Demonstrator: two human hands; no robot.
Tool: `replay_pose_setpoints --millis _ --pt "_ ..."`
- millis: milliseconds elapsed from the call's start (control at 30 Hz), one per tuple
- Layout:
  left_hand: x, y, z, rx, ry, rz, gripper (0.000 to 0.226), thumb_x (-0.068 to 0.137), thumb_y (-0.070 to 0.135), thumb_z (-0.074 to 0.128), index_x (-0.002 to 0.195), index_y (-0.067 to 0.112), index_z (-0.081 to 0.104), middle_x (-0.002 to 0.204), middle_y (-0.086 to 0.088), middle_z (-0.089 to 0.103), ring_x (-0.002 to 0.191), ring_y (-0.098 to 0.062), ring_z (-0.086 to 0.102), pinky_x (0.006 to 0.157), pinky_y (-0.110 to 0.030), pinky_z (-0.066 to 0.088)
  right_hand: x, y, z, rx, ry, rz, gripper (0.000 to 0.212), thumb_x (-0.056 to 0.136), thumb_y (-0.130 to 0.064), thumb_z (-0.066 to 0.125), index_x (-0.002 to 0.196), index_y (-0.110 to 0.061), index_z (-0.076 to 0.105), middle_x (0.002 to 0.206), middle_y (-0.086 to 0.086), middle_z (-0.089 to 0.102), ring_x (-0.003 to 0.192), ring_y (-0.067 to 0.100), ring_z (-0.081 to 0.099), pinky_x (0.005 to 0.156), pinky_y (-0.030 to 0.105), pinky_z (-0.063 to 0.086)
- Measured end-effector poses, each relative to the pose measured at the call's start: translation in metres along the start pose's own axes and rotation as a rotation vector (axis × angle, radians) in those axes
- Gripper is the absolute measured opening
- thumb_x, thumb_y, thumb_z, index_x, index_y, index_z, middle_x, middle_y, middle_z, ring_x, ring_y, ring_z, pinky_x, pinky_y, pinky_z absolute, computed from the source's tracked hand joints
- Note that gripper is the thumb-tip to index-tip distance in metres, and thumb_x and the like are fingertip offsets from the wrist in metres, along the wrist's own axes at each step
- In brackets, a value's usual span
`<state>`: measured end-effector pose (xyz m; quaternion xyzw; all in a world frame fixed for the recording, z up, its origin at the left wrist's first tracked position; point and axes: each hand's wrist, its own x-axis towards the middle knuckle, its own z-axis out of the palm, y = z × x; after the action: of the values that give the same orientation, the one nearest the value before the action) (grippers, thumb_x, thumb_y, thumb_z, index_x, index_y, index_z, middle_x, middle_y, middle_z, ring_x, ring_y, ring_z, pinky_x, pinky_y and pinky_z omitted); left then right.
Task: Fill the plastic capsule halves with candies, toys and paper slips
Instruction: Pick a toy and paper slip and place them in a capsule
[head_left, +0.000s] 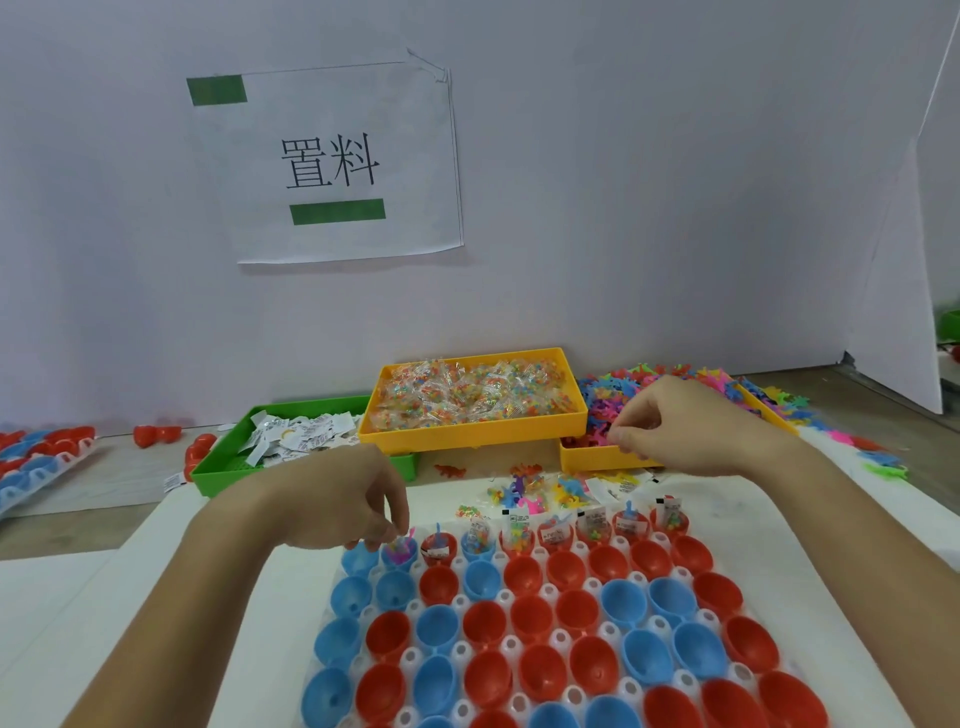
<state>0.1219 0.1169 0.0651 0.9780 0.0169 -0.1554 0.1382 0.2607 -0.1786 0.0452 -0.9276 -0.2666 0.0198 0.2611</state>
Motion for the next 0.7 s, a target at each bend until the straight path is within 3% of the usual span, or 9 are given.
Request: replay_pose_setpoints --millis 67,133,267,400,567,700 --pt "0.001 0.0 0.002 0.028 -0.015 -0.017 0.013 0.092 0.021 0.064 0.087 0.032 0.068 0.07 0.017 0.071 0.058 0.007 0.059 0.064 -0.019 0.047 0.002 0.008 0.004 -0.063 -0.032 0.054 0.02 0.097 -0.026 0.063 0.087 -0.019 0.079 0.085 -0.002 0.076 0.078 0.013 0.069 0.066 0.024 0.053" --pt "0.003 0.001 0.006 0.036 -0.03 -0.028 0.011 0.091 0.021 0.064 0.092 0.032 0.064 0.072 0.017 0.072 0.06 0.009 0.058 0.064 -0.019 0.044 0.004 0.014 0.008 -0.103 -0.04 0.086 0.016 0.096 -0.025 0.065 0.093 -0.019 0.079 0.097 -0.005 0.075 0.081 0.006 0.065 0.07 0.021 0.049" --pt "0.006 0.003 0.009 0.043 -0.026 -0.053 0.013 0.09 0.021 0.066 0.09 0.032 0.058 0.076 0.015 0.073 0.063 0.007 0.059 0.064 -0.02 0.042 0.006 0.019 0.018 -0.137 -0.059 0.103 0.01 0.093 -0.024 0.069 0.094 -0.021 0.079 0.101 -0.007 0.074 0.082 0.0 0.06 0.078 0.022 0.047" --pt "0.006 0.003 0.008 0.047 -0.021 -0.05 0.011 0.089 0.024 0.068 0.086 0.031 0.06 0.075 0.015 0.073 0.061 0.009 0.06 0.064 -0.02 0.042 0.008 0.011 0.027 -0.092 -0.05 0.029 0.015 0.094 -0.033 0.068 0.09 -0.022 0.079 0.087 -0.011 0.072 0.078 -0.001 0.062 0.071 0.018 0.047" --pt "0.006 0.003 0.007 0.057 -0.013 -0.041 0.009 0.088 0.028 0.071 0.085 0.032 0.063 0.074 0.015 0.072 0.062 0.01 0.061 0.062 -0.018 0.042 0.004 -0.008 0.029 -0.031 -0.107 -0.015 0.036 0.1 -0.049 0.051 0.077 -0.033 0.073 0.084 -0.014 0.069 0.081 0.0 0.061 0.074 0.024 0.043" --pt "0.008 0.001 0.009 0.064 0.013 -0.06 0.015 0.087 0.027 0.073 0.09 0.033 0.059 0.075 0.012 0.071 0.065 0.003 0.061 0.062 -0.018 0.043 0.001 -0.017 0.031 -0.064 -0.187 0.011 0.048 0.101 -0.053 0.043 0.087 -0.025 0.078 0.04 -0.028 0.05 0.046 -0.012 0.052 0.059 0.019 0.035"
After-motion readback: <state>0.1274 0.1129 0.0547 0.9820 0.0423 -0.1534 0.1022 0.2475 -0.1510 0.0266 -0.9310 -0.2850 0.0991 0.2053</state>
